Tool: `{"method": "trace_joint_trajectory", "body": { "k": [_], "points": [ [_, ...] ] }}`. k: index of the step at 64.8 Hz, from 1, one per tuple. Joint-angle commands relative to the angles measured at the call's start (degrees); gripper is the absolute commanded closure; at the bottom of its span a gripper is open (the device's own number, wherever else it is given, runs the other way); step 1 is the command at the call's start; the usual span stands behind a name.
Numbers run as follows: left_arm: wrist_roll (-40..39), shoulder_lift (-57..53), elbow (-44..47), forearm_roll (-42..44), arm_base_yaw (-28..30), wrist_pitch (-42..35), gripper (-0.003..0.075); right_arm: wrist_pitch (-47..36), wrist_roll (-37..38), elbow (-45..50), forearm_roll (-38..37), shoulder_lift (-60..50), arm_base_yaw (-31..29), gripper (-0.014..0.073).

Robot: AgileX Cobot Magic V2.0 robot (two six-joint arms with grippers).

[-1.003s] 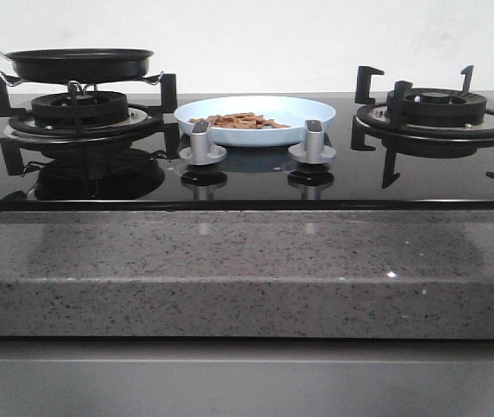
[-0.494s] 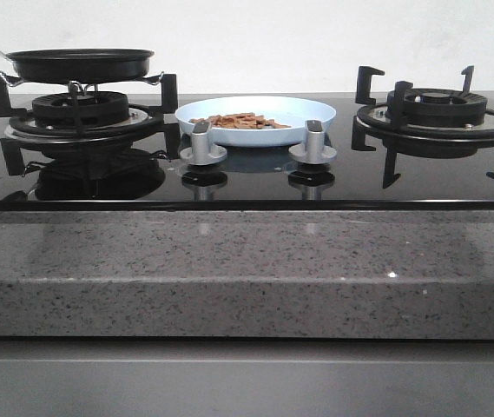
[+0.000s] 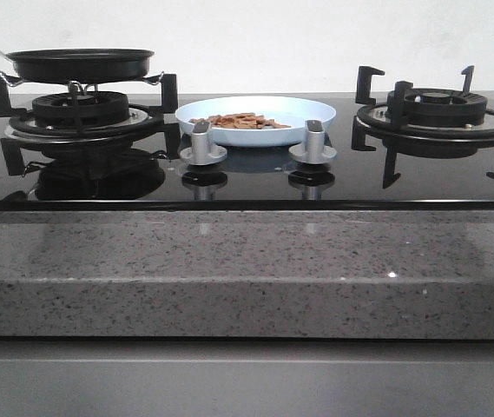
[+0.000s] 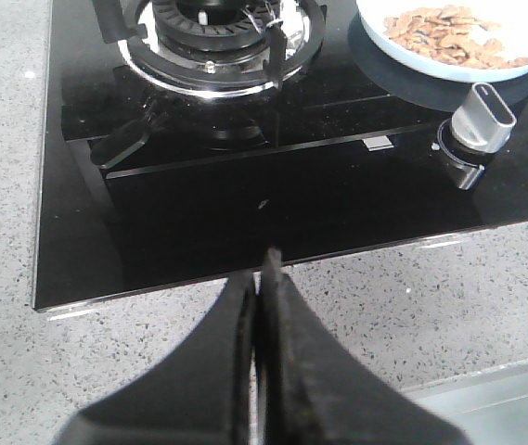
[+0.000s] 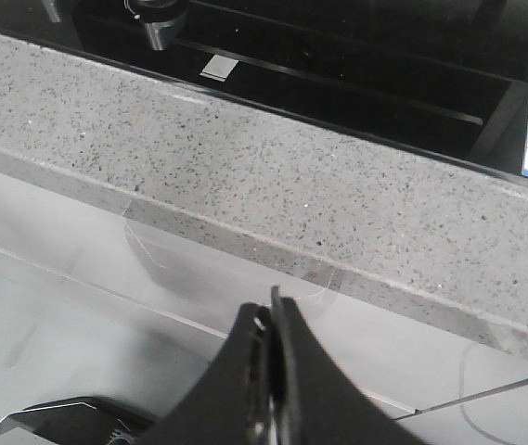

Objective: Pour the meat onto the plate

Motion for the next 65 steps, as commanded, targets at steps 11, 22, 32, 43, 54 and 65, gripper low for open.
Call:
{"method": "trace_joint_trajectory", "body": {
  "k": [11, 22, 32, 43, 54, 65],
  "points": [
    [-0.5, -0.1, -1.5, 0.0, -0.4, -4.0, 0.0741, -3.3, 0.0, -1.2, -0.3, 0.5, 0.0, 0.0662],
    [-0.5, -0.1, -1.5, 0.0, -0.4, -4.0, 0.0741, -3.3, 0.0, -1.2, -0.3, 0.5, 0.0, 0.0662],
    [-0.5, -0.4, -1.4, -0.2, -0.5, -4.3, 0.0741, -3.3, 0.0, -1.2, -0.3, 0.5, 0.0, 0.0662],
    [-0.5, -8.0, 3.6, -0.9, 4.0, -7.7, 0.0741, -3.2, 0.0, -1.2, -0.3, 0.5, 0.0, 0.0662],
    [-0.5, -19.3, 15.1, -5.1, 9.9, -19.5, 0.0741, -3.2, 0.0, -1.2, -0.3, 0.5, 0.0, 0.0662],
    [-0.5, -29.9, 26.0, -6.9, 13.0, -28.7, 0.0741, -3.2, 0.0, -1.2, -0.3, 0.5, 0.0, 0.0662]
  ]
}}
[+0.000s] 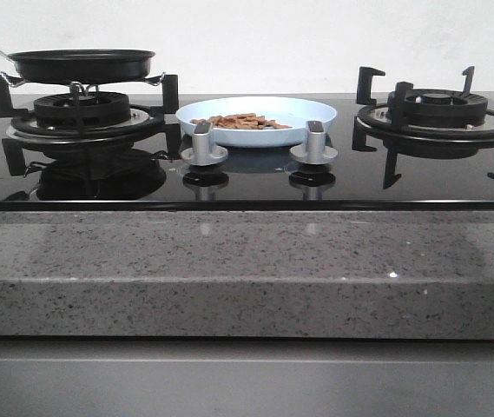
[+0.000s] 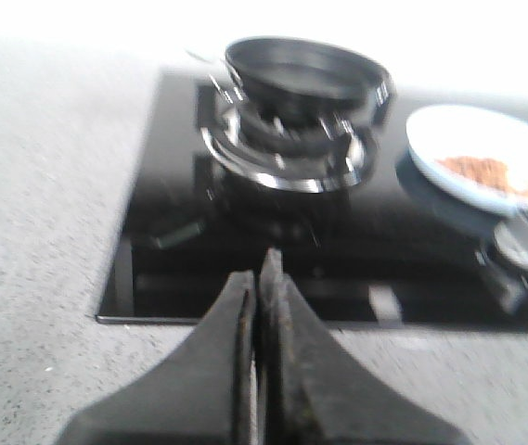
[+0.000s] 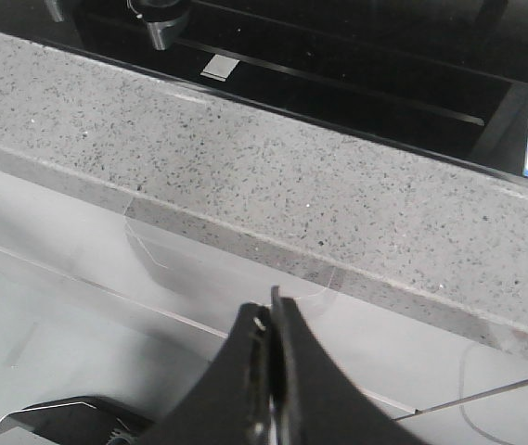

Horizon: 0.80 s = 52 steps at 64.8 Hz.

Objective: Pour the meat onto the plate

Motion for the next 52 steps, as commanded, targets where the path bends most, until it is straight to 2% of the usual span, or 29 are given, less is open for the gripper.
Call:
{"method": "trace_joint_trajectory", "body": {
  "k": [1, 11, 25, 36, 39, 52],
  "points": [
    [-0.5, -3.4, 3.0, -1.1, 0.9, -9.6, 0.0741, -3.2, 0.0, -1.2, -0.2, 0.5, 0.0, 0.0662],
    [-0.5, -7.2, 9.4, -1.1, 1.2, -15.0, 0.0741, -3.2, 0.0, -1.2, -0.2, 0.5, 0.0, 0.0662],
    [-0.5, -8.1, 15.9, -0.6, 1.3, -26.7, 0.0741, -3.2, 0.0, -1.2, -0.2, 0.5, 0.0, 0.0662],
    [0.0, -11.7, 19.5, -0.7, 2.0, -29.8, 0.0741, -3.2, 0.0, -1.2, -0.2, 0.5, 0.0, 0.0662],
    [0.0, -11.7, 19.4, -0.7, 2.8, -27.8, 0.0741, -3.1, 0.0, -1.2, -0.2, 0.5, 0.0, 0.0662],
    [4.6, -11.7, 19.4, -0.7, 4.2, -30.1, 0.0741, -3.0, 0.0, -1.2, -0.2, 0.5, 0.0, 0.0662]
  ]
}}
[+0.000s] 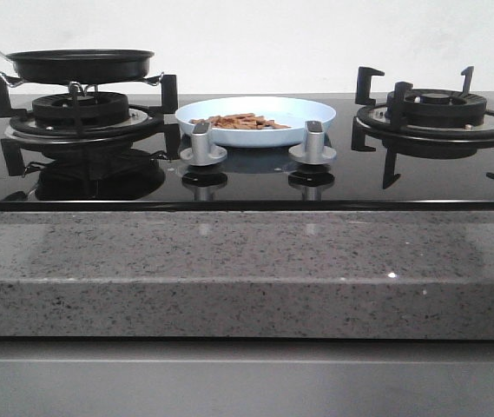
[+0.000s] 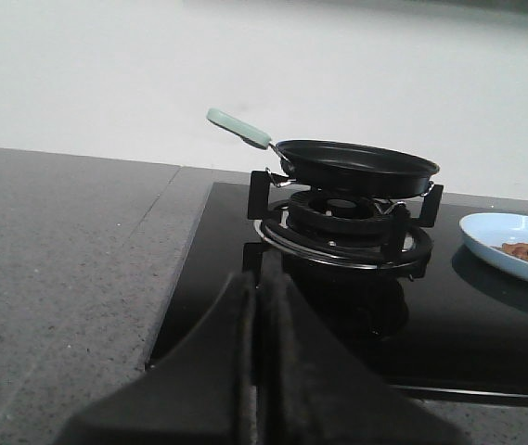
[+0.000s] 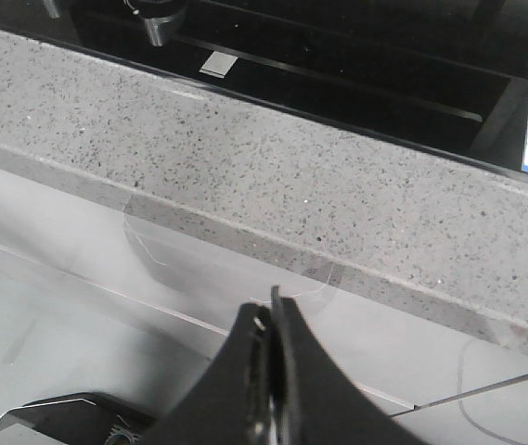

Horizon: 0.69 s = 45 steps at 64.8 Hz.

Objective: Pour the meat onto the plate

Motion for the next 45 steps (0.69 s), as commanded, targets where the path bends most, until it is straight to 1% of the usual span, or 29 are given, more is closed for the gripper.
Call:
{"method": "trace_joint_trajectory", "body": {
  "k": [1, 10, 27, 45],
  "points": [
    [1.2, -1.2, 0.4, -0.2, 0.3, -5.9, 0.0741, -3.4, 0.0, -1.2, -0.2, 0.5, 0.0, 0.0662],
    [1.2, -1.2, 0.4, -0.2, 0.3, -7.4, 0.0741, -3.4, 0.0, -1.2, -0.2, 0.5, 0.0, 0.0662],
    [1.2, -1.2, 0.4, -0.7, 0.2, -7.4, 0.0741, -3.4, 0.0, -1.2, -0.2, 0.5, 0.0, 0.0662],
    [1.2, -1.2, 0.4, -1.0, -3.1, -7.4, 0.0741, -3.4, 0.0, -1.2, -0.2, 0.5, 0.0, 0.0662]
  ]
}}
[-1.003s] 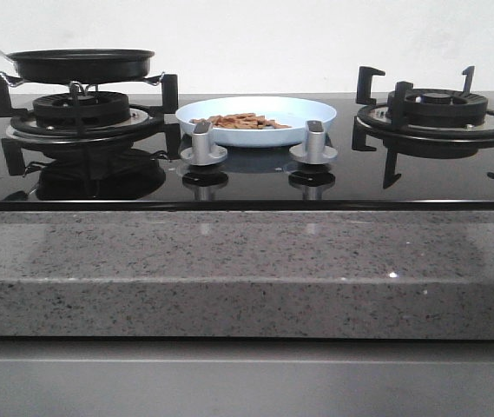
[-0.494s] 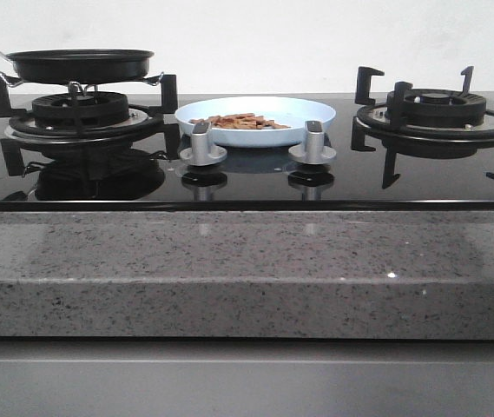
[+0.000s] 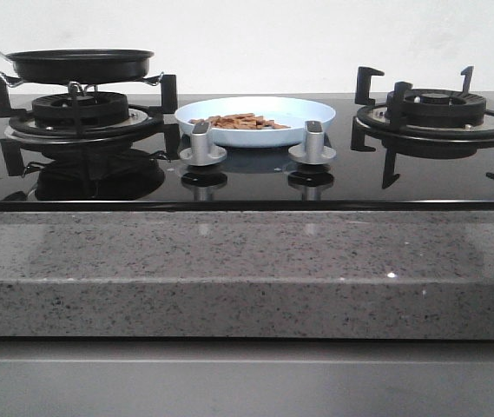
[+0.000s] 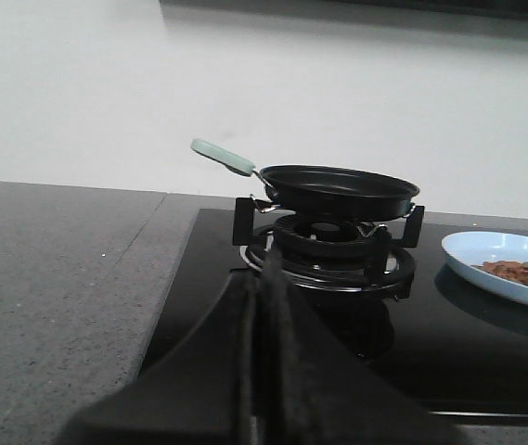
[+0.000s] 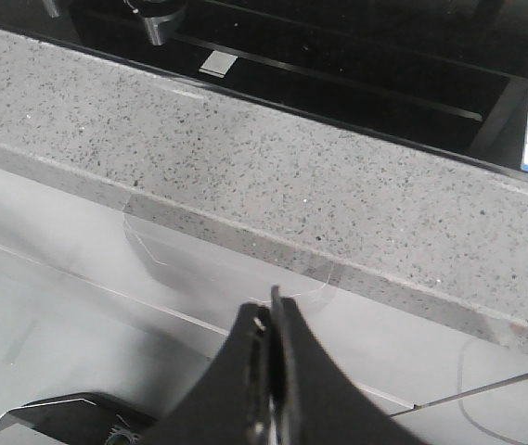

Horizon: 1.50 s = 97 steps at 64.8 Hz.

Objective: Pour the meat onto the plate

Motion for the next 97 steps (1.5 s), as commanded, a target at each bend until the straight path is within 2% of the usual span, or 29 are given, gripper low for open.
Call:
{"method": "trace_joint_trajectory", "body": {
  "k": [1, 54, 60, 75, 85, 97],
  "points": [
    [0.0, -1.2, 0.4, -0.5, -1.3, -5.2, 0.0741, -3.4, 0.0, -1.2, -0.2, 0.5, 0.0, 0.0662],
    [0.0, -1.1, 0.4, -0.5, -1.2, -5.2, 0.0741, -4.7, -0.1, -1.1, -1.3, 0.5, 0.0, 0.0662],
    [0.0, -1.1, 0.4, -0.5, -1.2, -5.2, 0.0741, -12.4, -0.1, 1.4, -2.2, -0.9, -0.3, 0.0662],
    [0.0, -1.1, 0.4, -0.5, -1.2, -5.2, 0.0741, -44.9, -0.1, 19.3, -1.9, -8.5, -4.8, 0.0662],
    [0.0, -1.1, 0.4, -0.5, -1.2, -5.2, 0.0741, -55.4, -0.1, 28.8, -0.6, -13.3, -8.0, 0.0662],
    [0.0, -1.1, 0.4, -0.5, -1.2, -5.2, 0.0741, -60.8, -0.1, 35.3, -0.4, -17.3, -9.0, 0.0662]
  ]
}}
